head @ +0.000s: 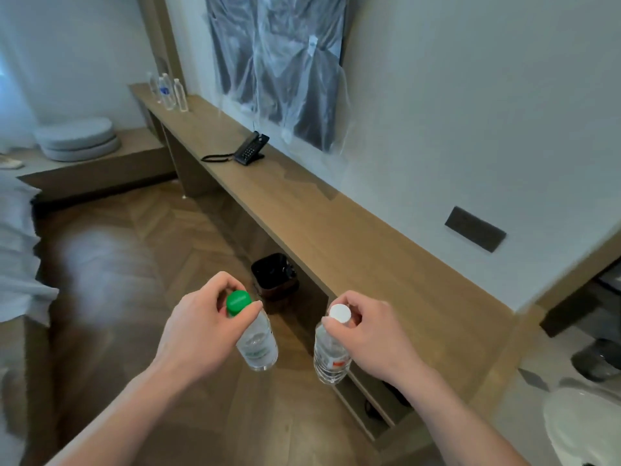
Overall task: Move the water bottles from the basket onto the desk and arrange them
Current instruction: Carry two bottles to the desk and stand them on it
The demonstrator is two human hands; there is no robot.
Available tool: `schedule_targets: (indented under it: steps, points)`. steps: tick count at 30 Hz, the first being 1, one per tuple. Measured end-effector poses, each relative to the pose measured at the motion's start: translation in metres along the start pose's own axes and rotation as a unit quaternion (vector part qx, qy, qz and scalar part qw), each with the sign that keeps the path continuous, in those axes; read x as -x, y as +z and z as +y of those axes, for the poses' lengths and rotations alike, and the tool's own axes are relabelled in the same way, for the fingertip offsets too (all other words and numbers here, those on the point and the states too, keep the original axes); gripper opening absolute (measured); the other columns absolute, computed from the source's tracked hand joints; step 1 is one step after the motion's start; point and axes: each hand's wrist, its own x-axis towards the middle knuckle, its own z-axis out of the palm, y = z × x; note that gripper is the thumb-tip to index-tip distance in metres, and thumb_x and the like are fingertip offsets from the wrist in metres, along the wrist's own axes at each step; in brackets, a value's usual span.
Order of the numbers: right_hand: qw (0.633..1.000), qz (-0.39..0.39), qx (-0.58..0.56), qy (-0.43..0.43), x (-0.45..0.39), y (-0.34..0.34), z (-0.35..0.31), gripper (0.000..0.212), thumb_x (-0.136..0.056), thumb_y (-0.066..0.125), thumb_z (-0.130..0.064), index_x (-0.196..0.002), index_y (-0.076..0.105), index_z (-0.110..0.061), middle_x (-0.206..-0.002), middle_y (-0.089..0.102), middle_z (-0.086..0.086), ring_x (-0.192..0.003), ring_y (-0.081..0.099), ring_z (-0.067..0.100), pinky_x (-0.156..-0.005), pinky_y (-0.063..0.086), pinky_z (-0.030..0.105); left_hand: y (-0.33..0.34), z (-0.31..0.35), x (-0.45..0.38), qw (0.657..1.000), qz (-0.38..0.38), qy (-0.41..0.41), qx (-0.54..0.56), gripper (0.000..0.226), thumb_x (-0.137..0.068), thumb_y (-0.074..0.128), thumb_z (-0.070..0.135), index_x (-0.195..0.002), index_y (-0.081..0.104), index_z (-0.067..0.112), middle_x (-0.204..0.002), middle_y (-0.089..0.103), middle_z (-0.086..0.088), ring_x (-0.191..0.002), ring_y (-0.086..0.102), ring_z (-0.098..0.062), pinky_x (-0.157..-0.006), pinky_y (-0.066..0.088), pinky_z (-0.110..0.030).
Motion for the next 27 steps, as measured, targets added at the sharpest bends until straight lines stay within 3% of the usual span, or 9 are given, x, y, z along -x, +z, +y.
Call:
schedule_targets:
  steps: [5, 10, 14, 19, 23, 27]
  points:
    - [0.997, -0.043, 0.025, -0.053, -0.080, 0.013, -0.025, 0.017, -0.085, 0.074, -0.049, -0.084, 0.068, -0.033, -0.071, 0.068, -0.012, -0.064, 0.059, 0.008, -0.061, 0.051, 0.036, -0.017, -0.015, -0.041, 0.997, 0.069, -0.043, 0.018, 0.028, -0.082, 0.083, 0.043, -0.089, 0.061, 0.027, -0.064, 0.060, 0.001, -0.060, 0.053, -0.021, -0.060, 0.051, -0.042]
    - [0.992, -0.079, 0.031, -0.092, -0.150, 0.042, -0.058, 0.022, -0.085, 0.070, -0.056, -0.090, 0.068, -0.035, -0.082, 0.072, -0.013, -0.079, 0.068, 0.013, -0.069, 0.061, 0.045, -0.039, -0.046, -0.084, 0.991, 0.115, -0.071, 0.010, 0.028, -0.081, 0.084, 0.043, -0.088, 0.062, 0.027, -0.065, 0.061, 0.006, -0.059, 0.052, -0.017, -0.060, 0.050, -0.039]
    - [0.989, -0.095, 0.026, -0.110, -0.210, 0.077, -0.088, 0.024, -0.086, 0.069, -0.058, -0.091, 0.068, -0.035, -0.085, 0.073, -0.012, -0.082, 0.070, 0.013, -0.070, 0.061, 0.047, -0.061, -0.082, -0.134, 0.989, 0.126, -0.078, 0.008, 0.027, -0.081, 0.085, 0.041, -0.084, 0.062, 0.026, -0.060, 0.055, 0.008, -0.055, 0.045, -0.014, -0.057, 0.043, -0.033]
    - [0.987, -0.107, 0.026, -0.117, -0.277, 0.129, -0.131, 0.022, -0.088, 0.071, -0.057, -0.091, 0.070, -0.035, -0.087, 0.073, -0.015, -0.085, 0.071, 0.009, -0.070, 0.063, 0.043, -0.091, -0.137, -0.209, 0.987, 0.131, -0.088, 0.014, 0.027, -0.081, 0.084, 0.041, -0.085, 0.062, 0.026, -0.061, 0.054, 0.006, -0.055, 0.045, -0.014, -0.058, 0.045, -0.035]
    - [0.990, -0.098, 0.015, -0.104, -0.325, 0.160, -0.161, 0.019, -0.089, 0.072, -0.054, -0.091, 0.070, -0.035, -0.089, 0.073, -0.015, -0.088, 0.070, 0.009, -0.072, 0.064, 0.043, -0.118, -0.175, -0.269, 0.989, 0.123, -0.077, 0.013, 0.028, -0.081, 0.084, 0.043, -0.086, 0.060, 0.028, -0.065, 0.058, 0.007, -0.060, 0.051, -0.015, -0.059, 0.049, -0.036]
    - [0.993, -0.077, 0.011, -0.094, -0.372, 0.184, -0.188, 0.015, -0.091, 0.072, -0.051, -0.090, 0.070, -0.036, -0.090, 0.072, -0.019, -0.088, 0.069, 0.006, -0.073, 0.064, 0.041, -0.146, -0.201, -0.329, 0.992, 0.111, -0.051, -0.011, 0.026, -0.082, 0.084, 0.043, -0.085, 0.060, 0.032, -0.068, 0.063, 0.013, -0.063, 0.057, -0.012, -0.058, 0.044, -0.026]
